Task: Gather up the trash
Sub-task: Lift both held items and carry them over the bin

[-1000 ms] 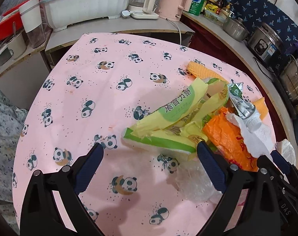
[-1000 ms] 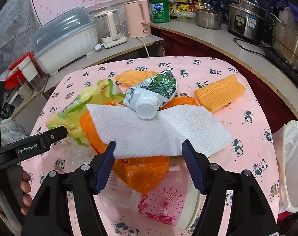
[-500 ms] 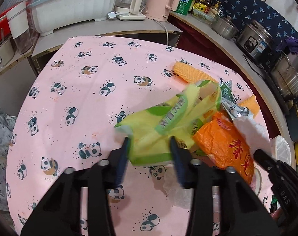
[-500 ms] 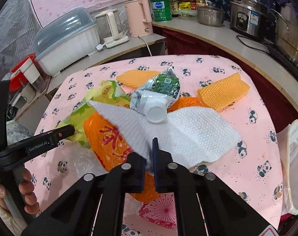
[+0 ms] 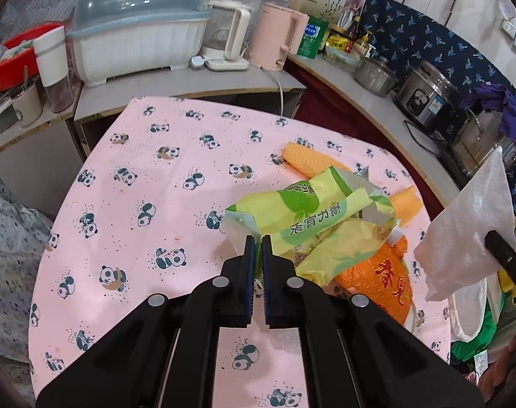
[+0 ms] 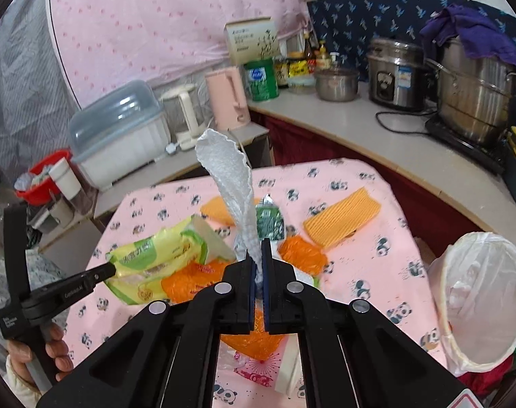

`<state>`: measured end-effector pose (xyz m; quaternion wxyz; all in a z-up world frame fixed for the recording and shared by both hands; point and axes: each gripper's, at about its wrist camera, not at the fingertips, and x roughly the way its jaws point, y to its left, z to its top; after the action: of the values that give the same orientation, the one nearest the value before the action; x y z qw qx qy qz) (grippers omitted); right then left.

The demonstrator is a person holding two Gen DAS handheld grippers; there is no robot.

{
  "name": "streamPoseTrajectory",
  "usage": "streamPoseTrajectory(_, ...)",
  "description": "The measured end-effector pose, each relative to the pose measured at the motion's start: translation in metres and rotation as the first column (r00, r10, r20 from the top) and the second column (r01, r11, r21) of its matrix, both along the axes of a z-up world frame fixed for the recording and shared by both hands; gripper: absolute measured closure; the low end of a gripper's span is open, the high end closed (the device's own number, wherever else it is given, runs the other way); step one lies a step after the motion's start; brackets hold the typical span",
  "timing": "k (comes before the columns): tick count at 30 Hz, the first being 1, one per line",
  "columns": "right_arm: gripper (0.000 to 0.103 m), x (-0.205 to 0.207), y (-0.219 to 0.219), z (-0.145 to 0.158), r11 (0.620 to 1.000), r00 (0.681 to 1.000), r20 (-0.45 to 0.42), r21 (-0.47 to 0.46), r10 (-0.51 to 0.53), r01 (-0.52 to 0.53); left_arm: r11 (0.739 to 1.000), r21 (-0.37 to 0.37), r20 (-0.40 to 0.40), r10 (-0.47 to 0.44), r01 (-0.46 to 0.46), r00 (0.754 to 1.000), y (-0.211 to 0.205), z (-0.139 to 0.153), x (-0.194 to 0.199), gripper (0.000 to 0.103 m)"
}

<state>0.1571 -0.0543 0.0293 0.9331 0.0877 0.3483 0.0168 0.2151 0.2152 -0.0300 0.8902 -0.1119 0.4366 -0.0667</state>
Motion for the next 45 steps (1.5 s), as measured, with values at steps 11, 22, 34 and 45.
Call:
streamPoseTrajectory(11, 0.100, -0.038, -0.040, 0.048, 0.997, 0.991, 0.112, 0.024, -0.069, 0.067, 1.000, 0.007, 0.138, 0.004, -0.005, 0.990, -0.026, 0.064, -0.025, 0.100)
streamPoseTrajectory(22, 0.100, -0.074, -0.083, 0.066, 0.991, 0.978, 0.158, 0.046, -0.133, 0.127, 0.996, 0.006, 0.215, -0.084, 0.085, 0.973, -0.086, 0.106, -0.039, 0.100)
streamPoseTrajectory(34, 0.100, -0.117, -0.154, 0.063, 0.963, 0.951, 0.160, 0.083, -0.266, 0.255, 0.964, 0.052, 0.221, -0.265, 0.260, 0.939, -0.193, 0.113, -0.057, 0.100)
streamPoseTrajectory(45, 0.100, -0.163, -0.227, 0.040, 0.907, 0.900, 0.125, 0.111, -0.419, 0.406, 0.902, 0.086, 0.182, -0.433, 0.424, 0.883, -0.295, 0.097, -0.078, 0.100)
